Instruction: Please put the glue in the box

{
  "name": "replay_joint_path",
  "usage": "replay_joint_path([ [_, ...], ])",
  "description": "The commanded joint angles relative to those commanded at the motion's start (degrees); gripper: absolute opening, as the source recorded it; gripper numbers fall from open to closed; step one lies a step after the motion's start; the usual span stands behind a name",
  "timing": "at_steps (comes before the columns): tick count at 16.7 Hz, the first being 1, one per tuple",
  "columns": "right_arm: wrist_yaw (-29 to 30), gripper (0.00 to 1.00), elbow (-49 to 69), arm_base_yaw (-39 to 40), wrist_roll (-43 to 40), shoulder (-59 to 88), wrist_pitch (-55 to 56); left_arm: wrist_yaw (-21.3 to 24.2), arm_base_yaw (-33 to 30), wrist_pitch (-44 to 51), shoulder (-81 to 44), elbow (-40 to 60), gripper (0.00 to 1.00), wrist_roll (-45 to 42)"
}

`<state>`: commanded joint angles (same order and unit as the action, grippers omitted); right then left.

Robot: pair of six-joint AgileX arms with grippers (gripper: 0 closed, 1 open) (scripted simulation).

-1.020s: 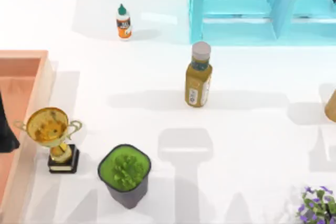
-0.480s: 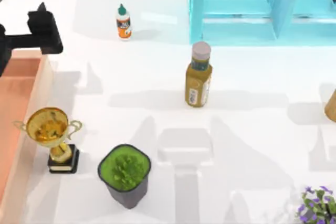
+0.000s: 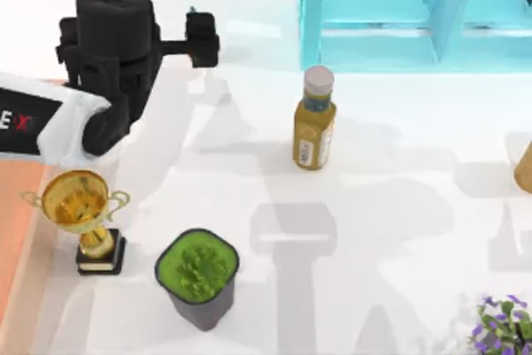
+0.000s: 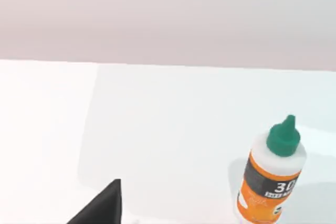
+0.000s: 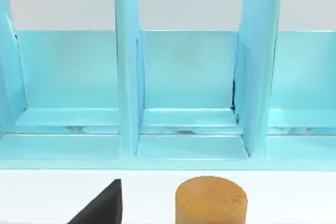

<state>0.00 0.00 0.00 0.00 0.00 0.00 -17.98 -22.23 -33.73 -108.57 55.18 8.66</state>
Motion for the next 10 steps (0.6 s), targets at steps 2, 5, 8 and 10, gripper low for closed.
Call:
replay_joint_path([
  [2,0.0,1.0,0.0,0.0,0.0,0.0,0.0,-1.3,-1.5,-2.4,-7.9,3.6,1.0,0.6],
  [5,0.0,1.0,0.0,0.0,0.0,0.0,0.0,-2.5,-2.9,-4.7,-15.5,6.8,1.0,1.2],
  [8,0.0,1.0,0.0,0.0,0.0,0.0,0.0,-2.8,-3.3,-5.3,-17.4,7.4,1.0,1.4],
  [10,0.0,1.0,0.0,0.0,0.0,0.0,0.0,-2.8,-3.3,-5.3,-17.4,7.4,1.0,1.4],
])
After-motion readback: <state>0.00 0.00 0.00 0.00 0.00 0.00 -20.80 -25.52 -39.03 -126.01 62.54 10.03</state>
